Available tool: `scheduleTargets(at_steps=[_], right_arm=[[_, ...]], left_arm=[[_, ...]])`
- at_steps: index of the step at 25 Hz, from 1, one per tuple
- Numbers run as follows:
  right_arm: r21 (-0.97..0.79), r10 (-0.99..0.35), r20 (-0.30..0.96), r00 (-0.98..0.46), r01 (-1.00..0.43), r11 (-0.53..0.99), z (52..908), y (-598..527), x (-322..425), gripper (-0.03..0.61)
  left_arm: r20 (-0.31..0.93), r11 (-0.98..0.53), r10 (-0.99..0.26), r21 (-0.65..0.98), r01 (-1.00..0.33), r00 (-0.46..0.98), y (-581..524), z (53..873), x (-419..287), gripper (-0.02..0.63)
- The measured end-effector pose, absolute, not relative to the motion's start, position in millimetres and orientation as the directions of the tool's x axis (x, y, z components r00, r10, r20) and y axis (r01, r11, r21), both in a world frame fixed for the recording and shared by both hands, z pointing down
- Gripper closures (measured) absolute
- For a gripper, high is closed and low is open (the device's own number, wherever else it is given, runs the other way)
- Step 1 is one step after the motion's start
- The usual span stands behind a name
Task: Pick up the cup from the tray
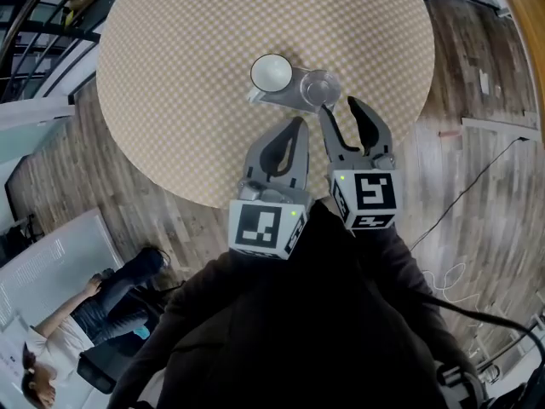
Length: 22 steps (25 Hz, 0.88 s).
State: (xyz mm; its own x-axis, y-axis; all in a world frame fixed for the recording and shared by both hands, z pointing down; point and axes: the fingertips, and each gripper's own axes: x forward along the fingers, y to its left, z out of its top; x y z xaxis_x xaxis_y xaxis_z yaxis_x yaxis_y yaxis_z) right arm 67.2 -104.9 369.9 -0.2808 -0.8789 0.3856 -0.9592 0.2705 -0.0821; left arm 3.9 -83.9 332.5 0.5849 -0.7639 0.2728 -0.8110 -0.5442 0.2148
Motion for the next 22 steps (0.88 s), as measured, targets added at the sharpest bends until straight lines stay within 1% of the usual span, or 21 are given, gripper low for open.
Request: scheduleTargets(at_steps=[5,9,12,22], right_arm=[[-0.084,-0.849,0.449,-0.279,-0.959,0.271,400,-124,66,0.293],[-0.073,-0.821,0.488,-0.296,-0.951,0.300,417,-135,52,0.245],[-0.064,-0.811,0.508,-0.291,-0.951,0.301,430,-144,52,0.230],[-0.044,-0.760,0.587,-0.279,-0.948,0.314,462,-153,53,0.230]], left_arm=[[0.316,-0.531,-0.752,0.231,-0.816,0.579,-102,354,3,0.609],[0.349,-0.510,-0.746,0.249,-0.823,0.567,-113,369,-9,0.609],[0.370,-0.503,-0.739,0.253,-0.826,0.563,-122,381,-11,0.609],[0.412,-0.490,-0.714,0.283,-0.825,0.565,-131,401,-9,0.609]])
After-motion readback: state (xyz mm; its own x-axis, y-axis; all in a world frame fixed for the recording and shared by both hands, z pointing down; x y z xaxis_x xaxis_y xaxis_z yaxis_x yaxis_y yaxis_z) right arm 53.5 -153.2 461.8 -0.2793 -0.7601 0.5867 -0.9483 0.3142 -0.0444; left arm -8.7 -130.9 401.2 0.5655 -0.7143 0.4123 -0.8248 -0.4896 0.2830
